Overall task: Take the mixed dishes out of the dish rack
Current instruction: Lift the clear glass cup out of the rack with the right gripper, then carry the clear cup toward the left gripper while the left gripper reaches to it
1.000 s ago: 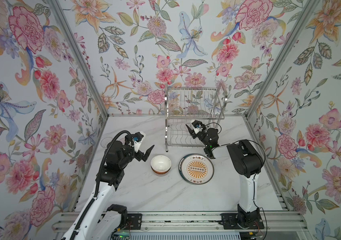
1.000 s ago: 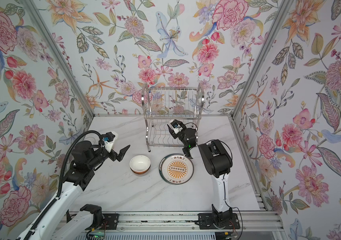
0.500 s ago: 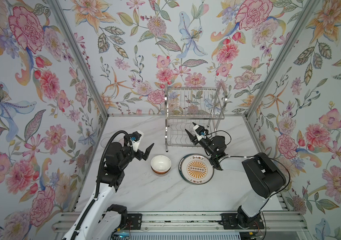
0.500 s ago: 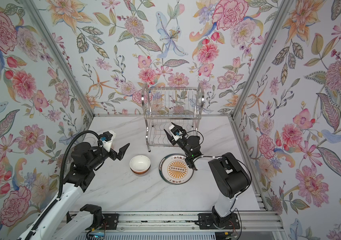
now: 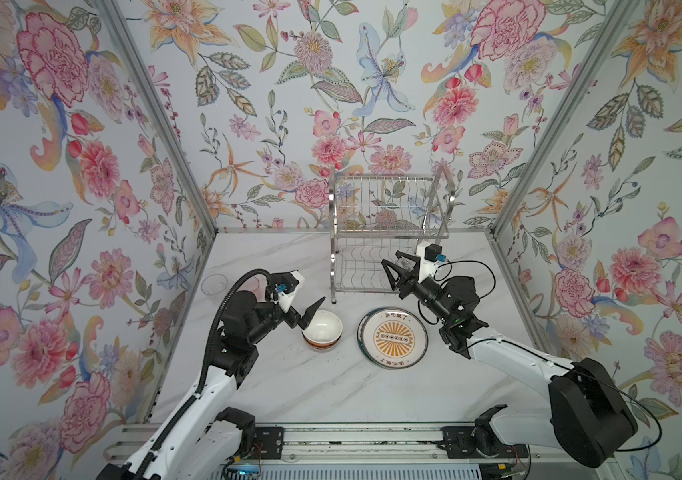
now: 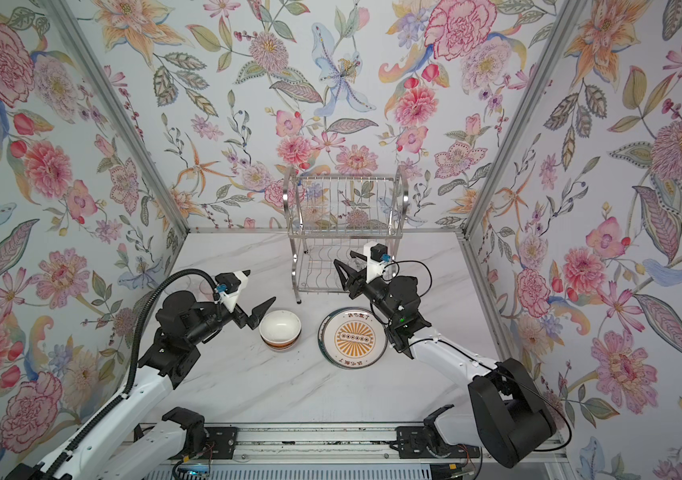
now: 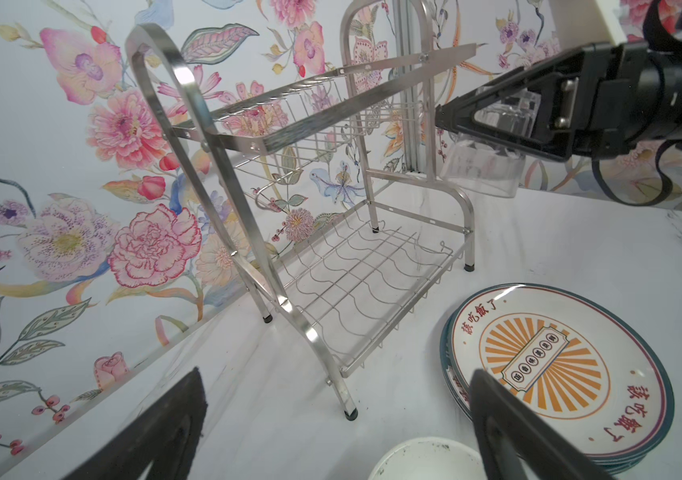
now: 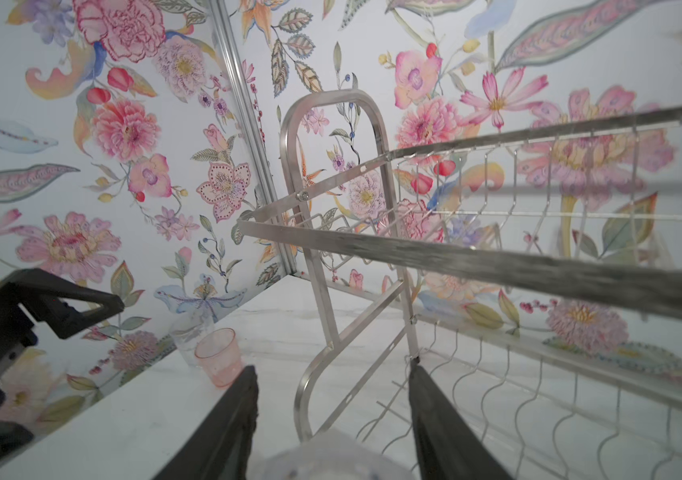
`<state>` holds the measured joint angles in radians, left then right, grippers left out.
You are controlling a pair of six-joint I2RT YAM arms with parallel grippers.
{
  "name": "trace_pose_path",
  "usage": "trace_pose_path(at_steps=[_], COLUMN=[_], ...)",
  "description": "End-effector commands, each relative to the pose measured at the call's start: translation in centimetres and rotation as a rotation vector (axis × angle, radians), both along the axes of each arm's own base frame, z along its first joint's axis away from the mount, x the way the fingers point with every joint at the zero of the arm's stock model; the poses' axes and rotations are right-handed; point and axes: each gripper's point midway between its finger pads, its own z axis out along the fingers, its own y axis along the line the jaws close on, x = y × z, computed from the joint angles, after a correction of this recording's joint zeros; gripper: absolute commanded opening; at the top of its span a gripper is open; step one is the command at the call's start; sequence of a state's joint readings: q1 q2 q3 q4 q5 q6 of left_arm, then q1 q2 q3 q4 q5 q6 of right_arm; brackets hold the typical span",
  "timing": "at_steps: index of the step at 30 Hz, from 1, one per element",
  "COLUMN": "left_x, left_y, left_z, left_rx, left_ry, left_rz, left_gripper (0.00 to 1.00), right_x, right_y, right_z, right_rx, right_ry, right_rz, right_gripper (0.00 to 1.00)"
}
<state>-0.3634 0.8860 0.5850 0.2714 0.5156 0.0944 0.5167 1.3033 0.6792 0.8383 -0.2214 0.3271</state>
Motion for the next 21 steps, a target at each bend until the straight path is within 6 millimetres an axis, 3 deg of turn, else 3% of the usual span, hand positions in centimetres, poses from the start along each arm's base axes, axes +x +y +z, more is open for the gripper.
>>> trace_pose_path(at_steps=[1,7,12,14,21], left_x=[-0.1,-0.3,0.0,0.3,0.8], left_y=[-1.9,-5.8,-9.5,-10.6,-13.7], left_z=[0.6,1.0,-0.6,-1.1,-0.3], left_rx=[0.02,-0.053,-0.009,-0.005,-0.06], left_ry=[-0.086,-0.133,-0.146,-0.14,-0.179], left_rz=[-0.042,-0.104,-0.159,-0.188,-0.269], left_gripper=[0.99,0.98,0.95,0.94,0.9], right_x=[0.3,0.1,0.0,-0.1,-0.6], right_y=[-1.3,-0.9,-0.2,0.0,0.2], right_z=[-2.1,-2.1,-3.0,-3.0,-3.5], right_rx=[0.201,0.398,0.533,0.57,0.585], right_ry=[0.319,0.533,0.692,0.719,0.755], right_rz=[-0.011,0.064,0.137,0.156,0.16], right_gripper=[0.0,0.0,0.0,0.0,0.0])
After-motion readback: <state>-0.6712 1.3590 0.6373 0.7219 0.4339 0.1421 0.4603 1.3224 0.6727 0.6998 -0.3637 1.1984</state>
